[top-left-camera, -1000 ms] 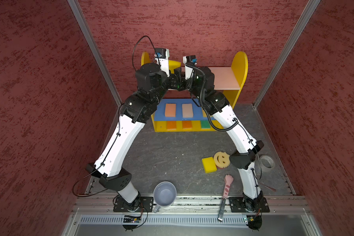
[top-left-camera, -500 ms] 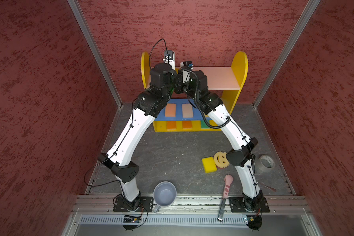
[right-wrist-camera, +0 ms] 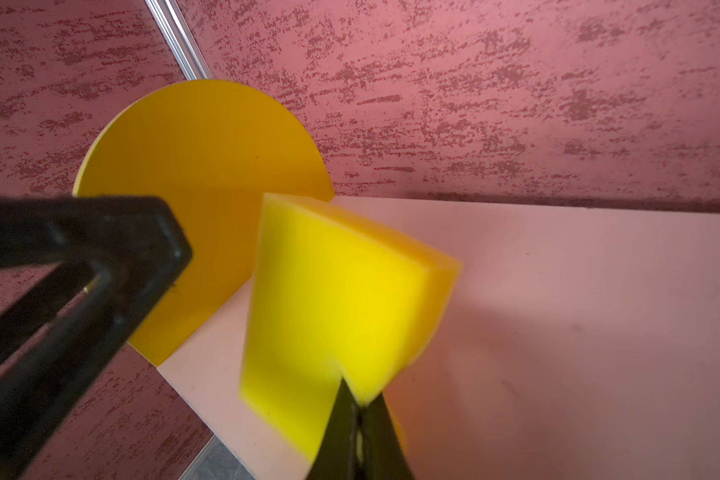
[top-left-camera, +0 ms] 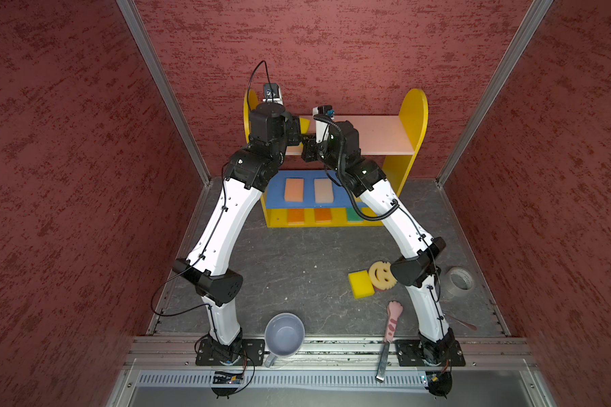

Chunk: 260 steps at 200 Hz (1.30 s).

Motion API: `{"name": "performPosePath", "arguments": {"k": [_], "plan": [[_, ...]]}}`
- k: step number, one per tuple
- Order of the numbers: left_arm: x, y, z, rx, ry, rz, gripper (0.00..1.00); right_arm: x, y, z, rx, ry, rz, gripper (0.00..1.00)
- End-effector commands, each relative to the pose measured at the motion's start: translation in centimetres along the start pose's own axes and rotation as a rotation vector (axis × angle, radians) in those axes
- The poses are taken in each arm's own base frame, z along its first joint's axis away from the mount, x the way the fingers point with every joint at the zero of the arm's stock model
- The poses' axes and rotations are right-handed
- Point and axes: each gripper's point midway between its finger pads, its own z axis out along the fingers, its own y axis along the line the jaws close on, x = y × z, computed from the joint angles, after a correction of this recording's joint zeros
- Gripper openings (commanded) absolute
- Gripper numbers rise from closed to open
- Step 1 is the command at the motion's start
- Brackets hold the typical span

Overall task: Place and organize the cleaning sponges onto the shelf
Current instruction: 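Lower the bright yellow sponge onto the pink upper shelf while the left gripper approaches, then open the right gripper and align the sponge with the left gripper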

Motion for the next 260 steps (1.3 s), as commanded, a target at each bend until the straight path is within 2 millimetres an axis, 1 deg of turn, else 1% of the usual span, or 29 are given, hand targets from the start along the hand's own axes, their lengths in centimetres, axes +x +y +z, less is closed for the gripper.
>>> {"name": "performPosePath", "arguments": {"k": [1, 23, 68, 81, 100, 122, 141, 174, 189, 214, 232, 260], "plan": [[0.9, 0.0, 0.9, 0.029, 0.032, -0.061, 0.67, 1.9, -1.0, 0.5, 0.018, 0.064, -0.015, 0.20], [1.4, 0.4, 1.4, 0.021, 0.049, -0.074, 0.67, 2.0, -1.6, 0.7, 0.036, 0.064, -0.020, 0.26], [3.2, 2.0, 2.2, -0.005, 0.090, -0.105, 0.67, 2.3, -1.9, 1.1, 0.029, 0.062, -0.010, 0.32], [3.6, 2.5, 2.3, -0.014, 0.097, -0.119, 0.67, 2.3, -2.1, 1.2, 0.031, 0.060, -0.006, 0.36], [3.8, 3.1, 2.5, -0.029, 0.096, -0.130, 0.67, 2.3, -2.3, 1.2, 0.035, 0.059, -0.002, 0.43], [3.9, 3.4, 2.5, -0.033, 0.094, -0.141, 0.67, 1.9, -2.4, 1.1, 0.033, 0.054, 0.000, 0.47], [3.9, 3.3, 2.5, -0.022, 0.093, -0.147, 0.67, 1.7, -2.5, 1.0, 0.033, 0.049, 0.001, 0.51], [3.4, 3.1, 2.2, -0.005, 0.080, -0.162, 0.67, 1.2, -2.9, 0.8, 0.040, 0.037, 0.004, 0.54], [3.0, 3.0, 2.1, 0.003, 0.070, -0.173, 0.67, 1.1, -3.0, 0.8, 0.040, 0.035, 0.008, 0.54], [2.8, 2.6, 2.3, 0.058, 0.069, -0.232, 0.67, 1.3, -2.7, 0.9, 0.018, 0.041, 0.015, 0.45], [2.8, 1.9, 2.6, 0.118, 0.062, -0.270, 0.67, 1.5, -2.6, 0.9, 0.007, 0.053, 0.019, 0.38], [3.3, 1.3, 3.4, 0.184, 0.076, -0.319, 0.67, 1.8, -2.4, 0.6, -0.002, 0.073, 0.018, 0.31]]}}
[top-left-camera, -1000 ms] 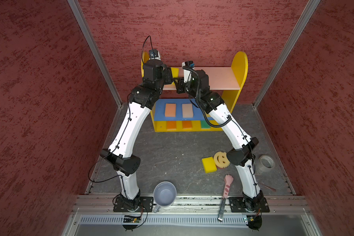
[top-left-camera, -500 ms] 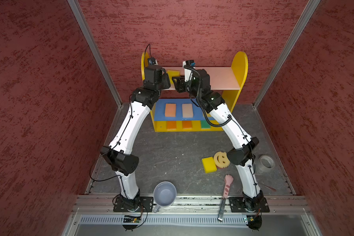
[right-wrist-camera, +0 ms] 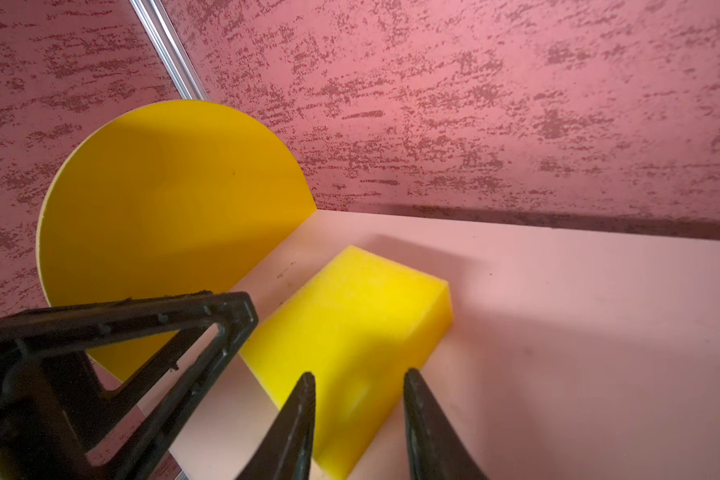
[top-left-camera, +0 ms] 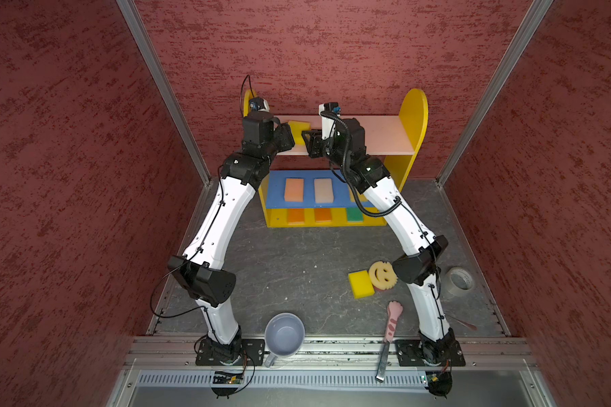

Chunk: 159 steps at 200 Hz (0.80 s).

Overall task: Place and organize the cleaning sponges onto the shelf
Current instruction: 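Open the right gripper and align the sponge with the left gripper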

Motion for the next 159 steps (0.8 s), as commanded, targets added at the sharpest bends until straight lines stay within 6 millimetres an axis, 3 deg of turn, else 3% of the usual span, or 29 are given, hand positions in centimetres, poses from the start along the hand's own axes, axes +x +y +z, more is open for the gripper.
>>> {"name": "performPosePath", "arguments": {"k": [1, 54, 94, 117, 135, 159], "plan": [[-1.4, -1.3, -0.4, 0.109, -0.026, -0.073, 0.67, 2.5, -0.5, 0.2, 0.001, 0.092, 0.012, 0.31], [-0.9, -0.8, 0.9, 0.160, 0.021, -0.174, 0.65, 1.9, -1.1, -0.1, 0.023, 0.080, -0.004, 0.24], [-0.1, -2.7, 1.7, 0.183, 0.050, -0.150, 0.59, 2.4, -1.0, 0.3, 0.001, 0.093, 0.009, 0.20], [0.6, -2.7, 2.1, 0.147, 0.085, -0.136, 0.59, 2.7, -1.0, 0.4, -0.003, 0.098, 0.009, 0.20], [1.1, -2.4, 2.4, 0.126, 0.107, -0.146, 0.50, 2.5, -0.9, 0.4, -0.007, 0.090, 0.012, 0.20], [1.5, -2.3, 2.4, 0.110, 0.115, -0.143, 0.47, 2.4, -0.9, 0.5, -0.012, 0.086, 0.020, 0.20]]}}
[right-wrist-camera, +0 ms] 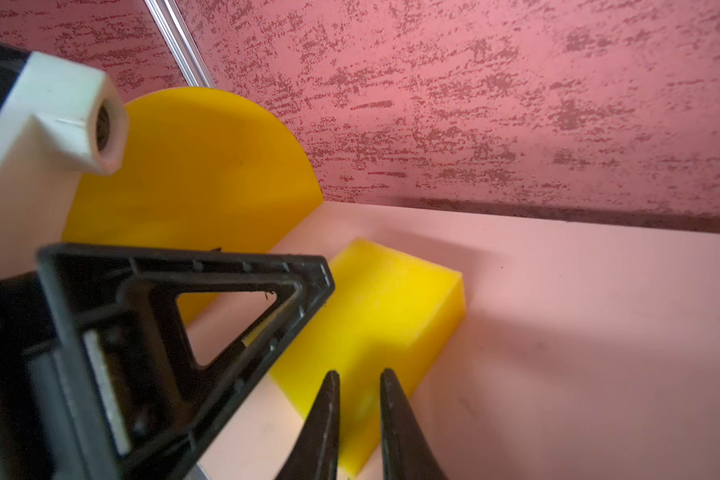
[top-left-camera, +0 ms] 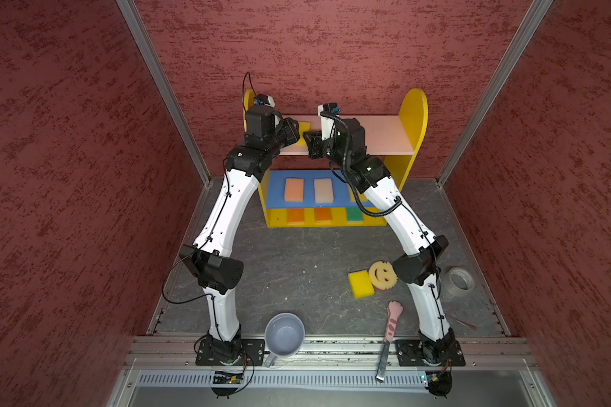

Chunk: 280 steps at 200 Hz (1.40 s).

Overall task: Place and organize the cleaning sponges onto the shelf
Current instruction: 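Open the right gripper and align the sponge with the left gripper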

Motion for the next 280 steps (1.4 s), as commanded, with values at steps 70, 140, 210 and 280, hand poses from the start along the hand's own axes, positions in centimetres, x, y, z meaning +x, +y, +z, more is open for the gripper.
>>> {"name": "performPosePath", "arguments": {"k": [70, 140, 210, 280], "plan": [[0.2, 0.4, -0.7, -0.048, 0.010, 0.009, 0.30, 3.2, -0.7, 1.1, -0.033, 0.096, 0.064, 0.19], [-1.3, 1.6, -1.9, -0.072, -0.026, -0.012, 0.29, 3.8, 0.4, 1.7, -0.102, 0.111, 0.132, 0.11], [-1.6, 3.0, -3.0, -0.090, -0.052, -0.030, 0.29, 4.3, 1.1, 2.2, -0.150, 0.118, 0.182, 0.10], [-1.1, 3.4, -2.8, -0.086, -0.042, -0.055, 0.42, 4.5, 0.9, 2.4, -0.137, 0.118, 0.182, 0.15]]}}
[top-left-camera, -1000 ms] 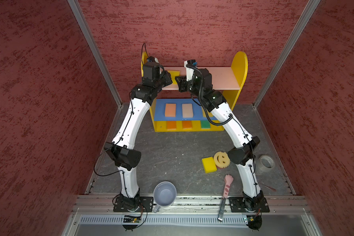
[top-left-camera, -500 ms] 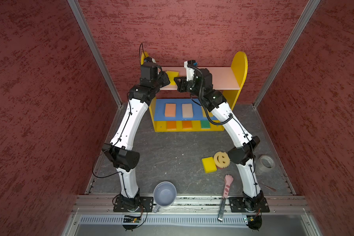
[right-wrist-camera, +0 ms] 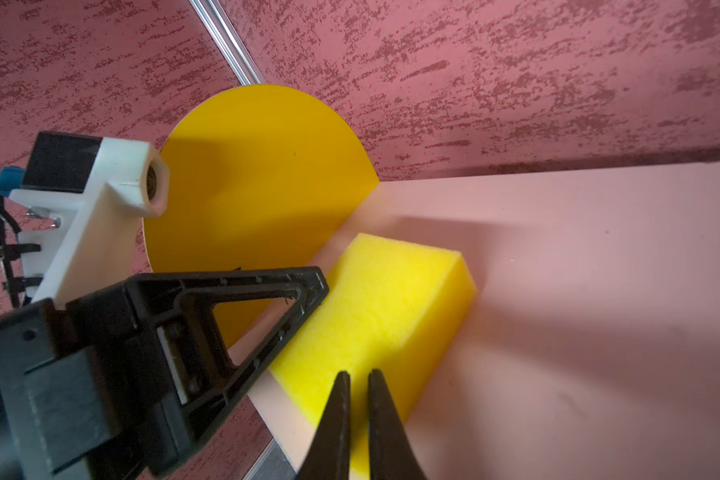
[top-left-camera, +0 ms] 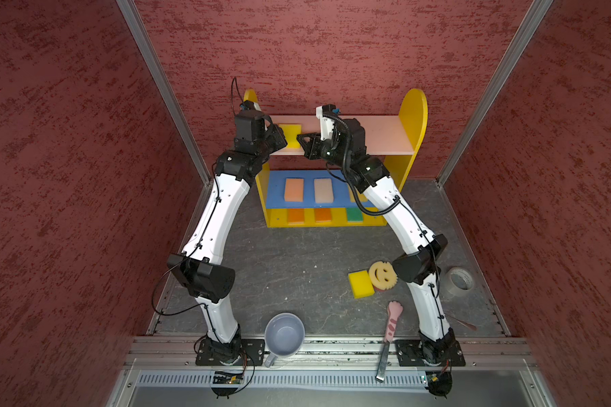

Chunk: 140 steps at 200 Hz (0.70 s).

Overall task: Place and organize the cleaning sponges onto the shelf
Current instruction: 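Open the right gripper and align the sponge with the left gripper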

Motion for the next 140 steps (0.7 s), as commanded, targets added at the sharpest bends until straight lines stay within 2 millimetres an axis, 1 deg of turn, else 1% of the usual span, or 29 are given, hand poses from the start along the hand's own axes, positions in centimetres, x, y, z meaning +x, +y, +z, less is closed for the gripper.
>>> {"name": "performPosePath", "arguments": {"k": [1, 31, 66, 92, 110, 140], "plan": [[-0.6, -0.2, -0.8, 0.015, -0.018, -0.016, 0.42, 3.4, -2.5, 2.0, 0.035, 0.068, 0.020, 0.15], [-0.8, -0.2, -1.0, 0.017, -0.027, -0.019, 0.49, 3.4, -2.6, 2.0, 0.041, 0.069, 0.018, 0.17], [-1.1, -0.1, -1.0, 0.016, -0.037, -0.019, 0.51, 3.1, -2.5, 1.7, 0.047, 0.063, 0.014, 0.19], [-1.0, -0.1, -1.1, 0.016, -0.034, -0.022, 0.53, 2.8, -2.6, 1.6, 0.056, 0.056, 0.012, 0.27], [-1.0, -0.2, -1.3, 0.019, -0.032, -0.027, 0.54, 2.6, -2.7, 1.4, 0.069, 0.048, 0.012, 0.36], [-1.3, -1.1, -1.9, 0.042, -0.049, -0.021, 0.54, 1.6, -2.6, 1.0, 0.083, 0.019, 0.013, 0.43]]}}
